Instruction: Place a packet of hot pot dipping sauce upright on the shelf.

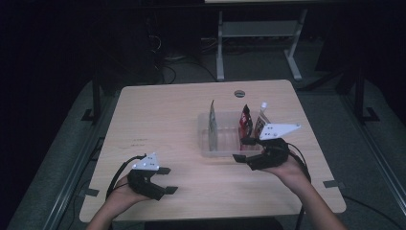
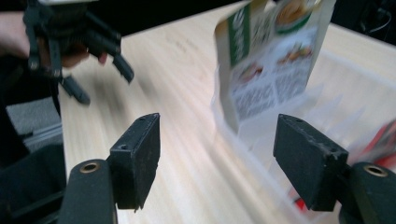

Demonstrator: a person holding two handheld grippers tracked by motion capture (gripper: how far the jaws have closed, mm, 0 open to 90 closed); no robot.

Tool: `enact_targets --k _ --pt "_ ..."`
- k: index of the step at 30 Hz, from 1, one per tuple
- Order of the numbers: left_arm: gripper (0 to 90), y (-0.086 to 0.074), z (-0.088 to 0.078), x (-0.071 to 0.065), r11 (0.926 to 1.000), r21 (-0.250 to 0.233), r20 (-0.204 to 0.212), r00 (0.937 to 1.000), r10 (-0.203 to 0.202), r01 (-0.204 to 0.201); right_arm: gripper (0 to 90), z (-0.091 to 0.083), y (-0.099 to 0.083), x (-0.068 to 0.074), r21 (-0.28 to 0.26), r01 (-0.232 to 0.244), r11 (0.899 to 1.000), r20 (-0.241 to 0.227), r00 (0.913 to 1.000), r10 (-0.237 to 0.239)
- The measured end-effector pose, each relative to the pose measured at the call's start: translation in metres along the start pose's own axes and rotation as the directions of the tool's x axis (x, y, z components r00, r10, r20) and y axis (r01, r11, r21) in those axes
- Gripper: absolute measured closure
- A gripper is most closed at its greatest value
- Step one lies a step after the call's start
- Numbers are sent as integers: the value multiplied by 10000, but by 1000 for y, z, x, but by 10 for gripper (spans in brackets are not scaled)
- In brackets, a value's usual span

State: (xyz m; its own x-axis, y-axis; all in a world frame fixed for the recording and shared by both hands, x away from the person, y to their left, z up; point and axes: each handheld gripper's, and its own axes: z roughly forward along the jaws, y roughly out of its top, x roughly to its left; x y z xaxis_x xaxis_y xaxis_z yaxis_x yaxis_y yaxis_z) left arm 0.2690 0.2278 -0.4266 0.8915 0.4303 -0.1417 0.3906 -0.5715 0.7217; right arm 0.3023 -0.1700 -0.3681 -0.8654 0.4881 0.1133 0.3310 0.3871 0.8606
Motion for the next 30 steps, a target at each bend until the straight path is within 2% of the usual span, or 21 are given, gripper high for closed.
enact_targets --k 5,12,19,22,26,30 --pt "252 -12 -7 -2 9997 226 -239 9997 -107 112 285 -4 -21 4 516 170 9985 518 9985 -196" --pt "245 -30 -20 -3 9993 281 -762 9968 -235 257 259 -15 -48 0 658 -141 9977 1123 9937 67" --pt "224 -42 -22 -1 9934 1143 -1601 9868 237 -53 239 -30 -77 -9 651 -780 9948 1720 9829 658" --pt "219 -42 -20 4 9931 1171 -1700 9853 180 21 233 -34 -88 -16 735 -941 9928 1955 9776 782" --pt "216 -44 -20 11 9934 1131 -1838 9830 38 173 216 -31 -95 -27 693 -1231 9900 1932 9752 1078" --pt "216 -47 -19 14 9930 1133 -1810 9834 -112 322 195 -27 -98 -30 1192 -987 9879 2129 9744 717"
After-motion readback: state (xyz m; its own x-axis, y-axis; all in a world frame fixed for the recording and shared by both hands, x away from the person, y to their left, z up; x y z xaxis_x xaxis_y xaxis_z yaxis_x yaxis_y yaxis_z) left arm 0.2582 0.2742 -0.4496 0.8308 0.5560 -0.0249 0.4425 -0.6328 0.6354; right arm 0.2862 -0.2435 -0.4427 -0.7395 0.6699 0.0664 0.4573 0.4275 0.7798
